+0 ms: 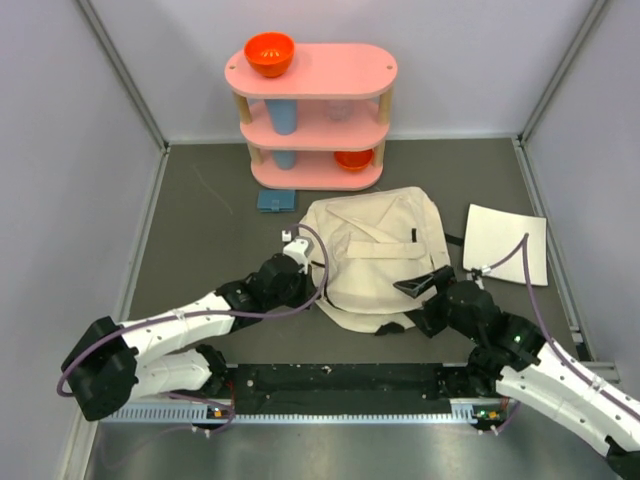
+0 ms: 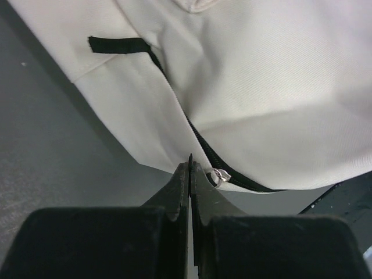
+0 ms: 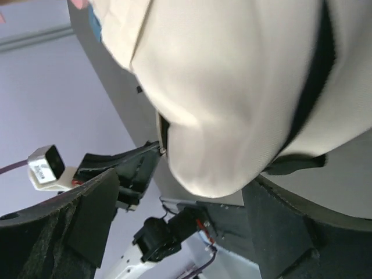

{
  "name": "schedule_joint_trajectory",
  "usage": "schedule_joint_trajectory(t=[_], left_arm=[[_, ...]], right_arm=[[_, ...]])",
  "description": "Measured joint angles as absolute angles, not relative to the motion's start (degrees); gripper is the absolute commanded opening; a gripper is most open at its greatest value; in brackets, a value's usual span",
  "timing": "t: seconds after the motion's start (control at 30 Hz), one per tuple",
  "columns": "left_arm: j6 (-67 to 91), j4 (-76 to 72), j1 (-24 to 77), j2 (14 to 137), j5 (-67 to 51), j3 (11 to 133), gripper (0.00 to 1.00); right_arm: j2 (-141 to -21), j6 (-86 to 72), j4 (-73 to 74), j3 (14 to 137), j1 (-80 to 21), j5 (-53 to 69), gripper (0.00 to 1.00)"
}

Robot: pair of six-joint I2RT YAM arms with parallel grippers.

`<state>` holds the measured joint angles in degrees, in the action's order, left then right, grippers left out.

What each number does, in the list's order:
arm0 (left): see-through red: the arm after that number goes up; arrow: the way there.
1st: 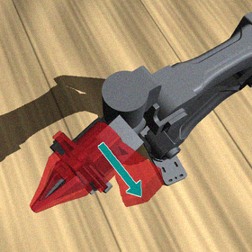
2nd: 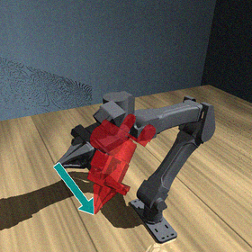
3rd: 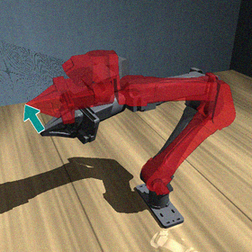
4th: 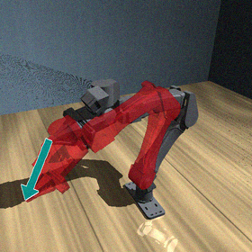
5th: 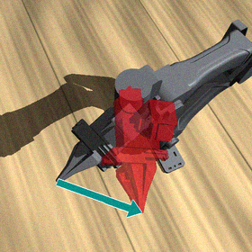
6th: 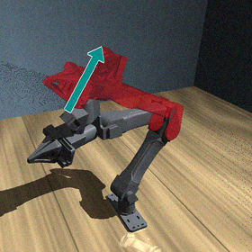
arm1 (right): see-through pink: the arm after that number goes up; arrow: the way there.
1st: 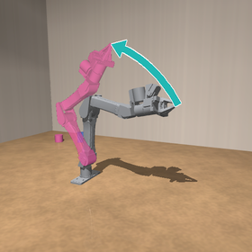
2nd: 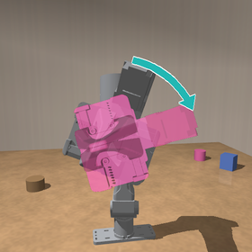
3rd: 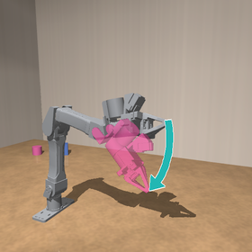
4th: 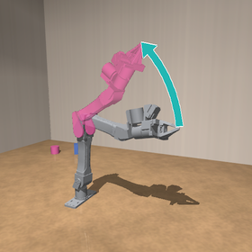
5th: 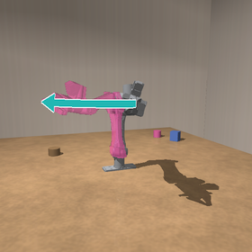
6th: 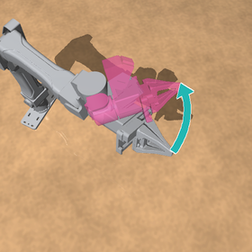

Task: Pack the student bag
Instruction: Zip the student bag at the center of the board.

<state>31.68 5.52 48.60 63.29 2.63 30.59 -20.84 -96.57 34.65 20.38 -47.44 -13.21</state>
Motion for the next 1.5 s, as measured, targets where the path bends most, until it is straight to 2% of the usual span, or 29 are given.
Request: schedule_joint_trajectory(t=[0.13,0.33,0.6,0.87,0.97,1.13,1.23,1.27,1.5], left_arm=[[31.6,4.9,50.5,63.8,2.5,30.7,0.00],[31.6,4.2,50.9,63.9,2.6,30.7,0.00],[31.5,3.4,51.0,62.1,2.6,30.7,0.00],[31.2,3.5,51.0,60.1,2.5,30.7,0.00],[30.9,3.6,51.1,60.1,2.4,30.7,0.00],[30.5,3.9,51.0,59.4,2.6,30.7,0.00],[30.4,3.9,51.0,59.0,2.5,30.6,0.00],[30.3,3.9,51.0,58.8,2.5,30.6,0.00],[30.1,3.9,51.1,58.6,2.3,30.6,0.00]], right_arm=[[-29.3,-98.2,31.2,24.8,-50.9,-10.6,0.83],[-41.2,-107.5,26.4,27.6,-66.8,-15.7,0.81],[-57.9,-112.9,11.8,29.6,-68.4,-17.7,0.71],[-69.5,-114.1,3.6,30.5,-68.5,-19.5,0.70],[-72.3,-114.2,1.0,30.5,-68.5,-19.8,0.54],[-73.5,-114.5,0.0,30.5,-68.6,-23.2,0.47],[-73.5,-114.6,0.9,30.6,-68.6,-26.1,0.15],[-73.4,-114.6,1.4,30.6,-68.5,-26.7,0.01],[-70.5,-114.7,1.7,28.4,-68.5,-29.3,0.00]])
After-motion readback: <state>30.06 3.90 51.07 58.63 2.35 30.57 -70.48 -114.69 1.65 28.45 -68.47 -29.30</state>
